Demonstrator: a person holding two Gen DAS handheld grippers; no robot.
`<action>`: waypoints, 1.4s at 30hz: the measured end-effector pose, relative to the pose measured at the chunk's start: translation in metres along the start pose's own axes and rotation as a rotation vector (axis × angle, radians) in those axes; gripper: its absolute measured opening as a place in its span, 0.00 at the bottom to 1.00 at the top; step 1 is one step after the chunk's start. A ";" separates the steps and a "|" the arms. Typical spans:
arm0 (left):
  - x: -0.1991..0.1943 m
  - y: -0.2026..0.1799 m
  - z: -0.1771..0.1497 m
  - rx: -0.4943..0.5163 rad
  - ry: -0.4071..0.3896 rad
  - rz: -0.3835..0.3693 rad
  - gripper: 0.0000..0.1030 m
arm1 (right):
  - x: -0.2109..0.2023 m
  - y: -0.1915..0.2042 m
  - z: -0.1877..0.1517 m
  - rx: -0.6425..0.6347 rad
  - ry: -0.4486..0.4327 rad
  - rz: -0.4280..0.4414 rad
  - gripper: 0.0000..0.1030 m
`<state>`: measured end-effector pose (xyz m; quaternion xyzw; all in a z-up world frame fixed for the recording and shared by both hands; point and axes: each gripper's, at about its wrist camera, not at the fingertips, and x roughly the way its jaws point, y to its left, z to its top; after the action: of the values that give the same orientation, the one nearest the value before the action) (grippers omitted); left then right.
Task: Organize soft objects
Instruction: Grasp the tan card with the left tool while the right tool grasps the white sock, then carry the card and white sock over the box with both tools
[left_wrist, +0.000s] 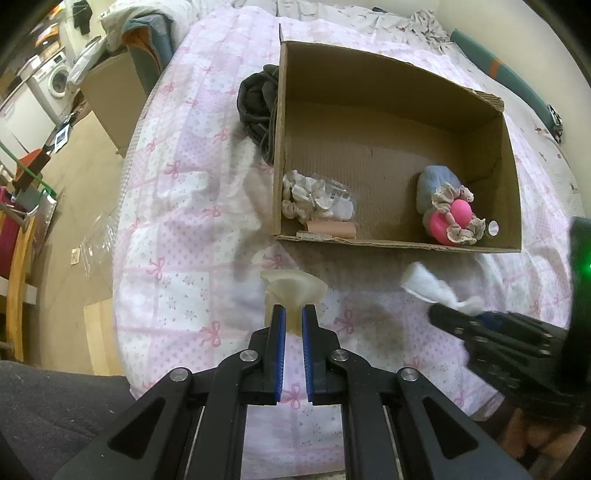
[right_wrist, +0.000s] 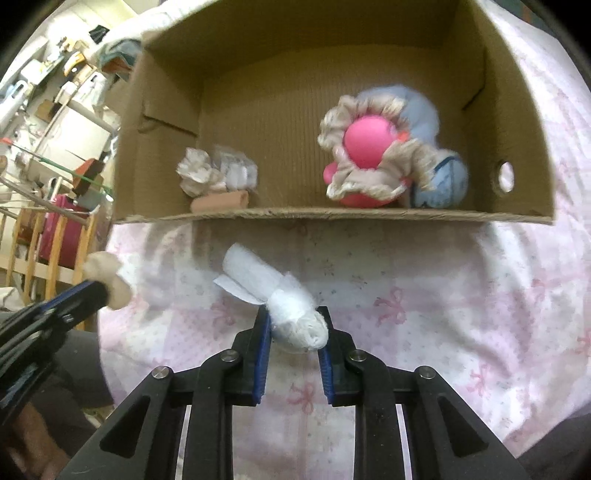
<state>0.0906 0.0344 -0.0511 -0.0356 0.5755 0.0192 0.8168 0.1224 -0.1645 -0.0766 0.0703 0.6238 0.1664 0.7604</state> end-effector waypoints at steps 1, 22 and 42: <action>0.000 0.000 0.000 0.001 -0.001 0.000 0.08 | -0.006 -0.001 -0.001 -0.003 -0.008 0.005 0.24; -0.007 -0.010 -0.001 0.028 -0.080 0.018 0.08 | -0.064 -0.029 -0.014 -0.044 -0.096 0.028 0.24; -0.039 0.000 0.036 -0.025 -0.171 -0.020 0.03 | -0.113 -0.031 0.016 -0.037 -0.257 0.163 0.24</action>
<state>0.1115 0.0372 -0.0022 -0.0499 0.5032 0.0212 0.8625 0.1239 -0.2302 0.0211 0.1275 0.5103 0.2288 0.8191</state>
